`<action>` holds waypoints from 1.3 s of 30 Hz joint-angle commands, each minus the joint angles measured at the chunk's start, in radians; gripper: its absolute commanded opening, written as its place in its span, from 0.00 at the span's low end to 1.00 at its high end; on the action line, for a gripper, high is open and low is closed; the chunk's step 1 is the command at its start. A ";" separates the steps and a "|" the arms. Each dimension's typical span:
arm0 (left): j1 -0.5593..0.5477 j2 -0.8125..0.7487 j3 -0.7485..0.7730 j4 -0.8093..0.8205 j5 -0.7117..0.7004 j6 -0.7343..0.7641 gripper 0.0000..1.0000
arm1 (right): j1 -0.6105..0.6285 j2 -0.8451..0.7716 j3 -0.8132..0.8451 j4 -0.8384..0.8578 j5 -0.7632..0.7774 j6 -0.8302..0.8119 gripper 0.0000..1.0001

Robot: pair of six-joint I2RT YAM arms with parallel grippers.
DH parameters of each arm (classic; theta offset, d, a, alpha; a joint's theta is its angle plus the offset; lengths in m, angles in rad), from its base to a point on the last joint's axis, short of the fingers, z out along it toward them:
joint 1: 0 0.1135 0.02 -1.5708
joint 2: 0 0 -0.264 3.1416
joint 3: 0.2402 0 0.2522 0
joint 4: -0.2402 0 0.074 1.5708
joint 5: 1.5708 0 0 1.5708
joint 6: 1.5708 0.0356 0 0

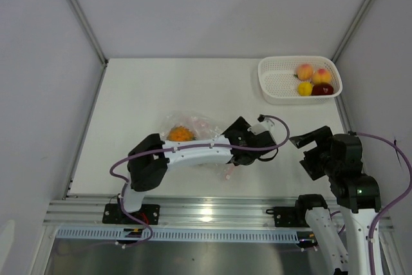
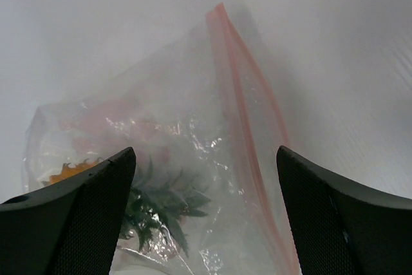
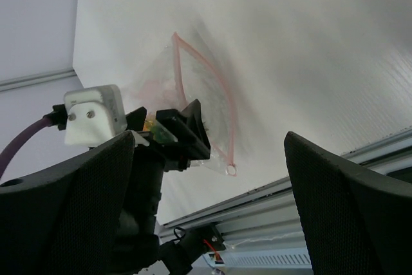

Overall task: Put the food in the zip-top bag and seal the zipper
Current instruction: Adjust the zipper food storage bag at the center of the board.

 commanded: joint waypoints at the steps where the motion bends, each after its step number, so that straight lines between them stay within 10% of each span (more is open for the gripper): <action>1: -0.013 0.042 0.004 0.073 -0.160 0.039 0.91 | -0.006 -0.011 0.035 -0.015 0.015 0.014 0.99; 20: -0.027 0.157 -0.055 0.130 -0.310 0.084 0.79 | -0.006 -0.006 -0.004 0.036 -0.028 0.000 0.99; 32: 0.041 -0.102 -0.164 0.061 -0.137 -0.013 0.00 | -0.006 0.030 -0.016 0.068 -0.054 -0.079 0.99; 39: 0.139 -0.351 -0.182 0.024 0.177 -0.031 0.01 | -0.006 0.090 -0.053 0.143 -0.147 -0.220 0.99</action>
